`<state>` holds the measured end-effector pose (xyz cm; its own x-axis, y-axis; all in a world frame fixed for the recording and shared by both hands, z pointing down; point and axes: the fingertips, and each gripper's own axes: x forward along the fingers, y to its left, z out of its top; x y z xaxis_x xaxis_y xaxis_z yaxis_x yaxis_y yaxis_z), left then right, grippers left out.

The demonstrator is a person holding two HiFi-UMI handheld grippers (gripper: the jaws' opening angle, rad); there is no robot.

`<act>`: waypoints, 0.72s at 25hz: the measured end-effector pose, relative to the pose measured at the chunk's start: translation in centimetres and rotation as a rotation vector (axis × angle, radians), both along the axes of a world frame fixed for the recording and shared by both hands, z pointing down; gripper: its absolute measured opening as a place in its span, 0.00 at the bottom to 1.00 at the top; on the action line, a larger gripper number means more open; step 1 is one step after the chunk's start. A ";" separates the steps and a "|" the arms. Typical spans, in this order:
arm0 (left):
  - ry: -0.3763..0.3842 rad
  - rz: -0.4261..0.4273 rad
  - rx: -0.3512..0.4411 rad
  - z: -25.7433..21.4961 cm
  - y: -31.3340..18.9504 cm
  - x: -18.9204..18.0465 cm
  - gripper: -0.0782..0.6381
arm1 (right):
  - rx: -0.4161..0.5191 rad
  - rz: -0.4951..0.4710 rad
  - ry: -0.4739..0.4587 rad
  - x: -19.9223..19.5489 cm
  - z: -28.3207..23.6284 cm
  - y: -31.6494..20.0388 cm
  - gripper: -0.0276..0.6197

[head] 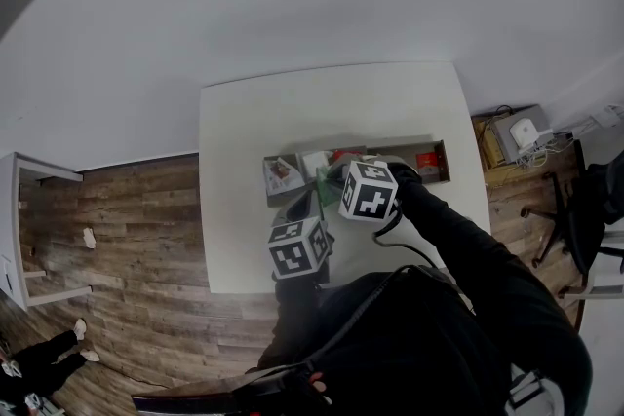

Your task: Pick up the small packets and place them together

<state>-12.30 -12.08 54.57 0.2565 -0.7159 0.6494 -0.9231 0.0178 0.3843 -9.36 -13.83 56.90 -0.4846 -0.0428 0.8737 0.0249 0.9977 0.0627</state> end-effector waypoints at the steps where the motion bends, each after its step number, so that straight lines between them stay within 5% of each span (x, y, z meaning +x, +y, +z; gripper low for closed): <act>1: 0.000 -0.001 0.000 0.0 0.0 0.0 0.11 | -0.004 0.001 -0.002 0.0 0.0 0.0 0.09; 18: -0.001 0.000 0.009 -0.3 -0.4 -0.2 0.11 | 0.011 0.052 -0.091 0.3 -2.4 -1.0 0.21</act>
<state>-12.50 -12.49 54.28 0.2560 -0.7219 0.6429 -0.9235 0.0140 0.3834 -9.08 -14.85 54.54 -0.5593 -0.0791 0.8252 -0.0328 0.9968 0.0733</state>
